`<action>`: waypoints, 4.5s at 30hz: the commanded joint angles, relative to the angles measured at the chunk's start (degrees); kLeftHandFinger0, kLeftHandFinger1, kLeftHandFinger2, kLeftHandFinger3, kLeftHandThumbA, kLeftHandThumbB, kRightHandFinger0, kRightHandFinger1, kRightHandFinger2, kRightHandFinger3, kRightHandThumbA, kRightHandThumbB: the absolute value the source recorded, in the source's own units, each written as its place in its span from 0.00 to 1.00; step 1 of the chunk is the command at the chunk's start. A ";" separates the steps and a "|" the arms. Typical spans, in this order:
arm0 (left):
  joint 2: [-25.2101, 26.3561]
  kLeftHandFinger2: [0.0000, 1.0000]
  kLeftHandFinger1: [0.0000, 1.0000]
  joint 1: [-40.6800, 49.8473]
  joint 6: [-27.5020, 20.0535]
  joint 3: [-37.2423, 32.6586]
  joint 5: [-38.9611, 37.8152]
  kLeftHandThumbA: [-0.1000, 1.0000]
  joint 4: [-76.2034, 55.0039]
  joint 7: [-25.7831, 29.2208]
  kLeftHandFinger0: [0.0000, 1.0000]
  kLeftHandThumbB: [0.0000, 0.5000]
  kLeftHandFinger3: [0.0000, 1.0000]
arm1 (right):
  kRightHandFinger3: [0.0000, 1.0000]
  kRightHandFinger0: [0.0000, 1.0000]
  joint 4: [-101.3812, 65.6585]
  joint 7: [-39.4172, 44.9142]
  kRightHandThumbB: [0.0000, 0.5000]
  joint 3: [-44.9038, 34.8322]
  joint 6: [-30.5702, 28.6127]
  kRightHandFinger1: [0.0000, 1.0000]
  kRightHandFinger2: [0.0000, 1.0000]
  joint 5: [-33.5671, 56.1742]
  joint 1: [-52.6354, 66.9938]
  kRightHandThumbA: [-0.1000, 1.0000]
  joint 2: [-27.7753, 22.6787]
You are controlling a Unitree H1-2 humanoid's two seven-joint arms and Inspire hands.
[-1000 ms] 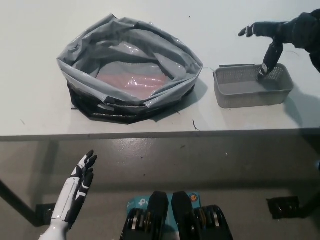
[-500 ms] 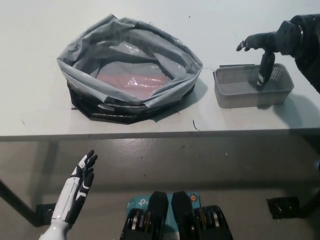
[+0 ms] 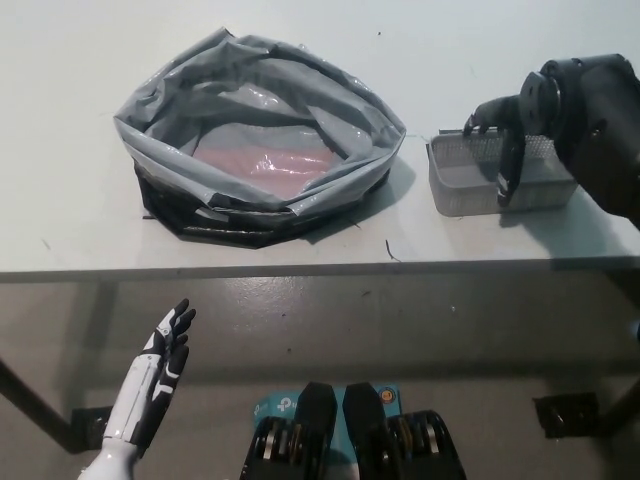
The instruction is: Use the right hand to pick up a small rectangular container and put it into a plastic bag and lift the bag
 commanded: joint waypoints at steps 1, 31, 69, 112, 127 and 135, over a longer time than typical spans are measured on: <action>0.63 1.00 1.00 -0.24 -2.00 -0.13 0.59 1.00 -1.75 -0.41 1.00 0.51 1.00 | 1.00 1.00 2.30 -1.96 0.95 -0.99 -2.92 1.00 1.00 -1.31 -3.12 1.00 0.32; 0.69 1.00 1.00 -0.75 -2.06 0.10 0.37 1.00 -1.58 -0.82 1.00 0.52 1.00 | 1.00 1.00 -0.78 -0.98 1.00 -2.72 -3.96 1.00 1.00 -3.83 -5.11 1.00 -1.72; 0.50 1.00 1.00 -1.08 -1.00 0.14 0.00 1.00 -2.54 -1.14 1.00 0.55 1.00 | 1.00 1.00 20.58 -4.65 0.91 -6.15 -9.64 1.00 1.00 -0.90 -5.01 1.00 4.18; 1.08 1.00 1.00 -1.69 -0.81 0.31 0.43 1.00 -2.25 -1.41 1.00 0.54 1.00 | 0.96 0.00 7.56 -50.60 0.28 -23.17 -22.60 0.43 0.81 1.45 -9.80 0.00 0.66; 1.03 1.00 1.00 -1.06 -1.48 0.21 0.48 1.00 -1.82 -1.22 1.00 0.52 1.00 | 0.89 0.00 1.96 -50.15 0.35 -24.79 -20.51 0.33 0.75 -0.55 -16.36 0.00 4.60; 0.82 1.00 1.00 -0.59 -1.47 -0.17 0.78 1.00 -2.11 -1.29 1.00 0.51 1.00 | 0.84 0.00 0.97 -49.18 0.50 -22.43 -18.47 0.31 0.71 -1.54 -15.33 0.00 10.19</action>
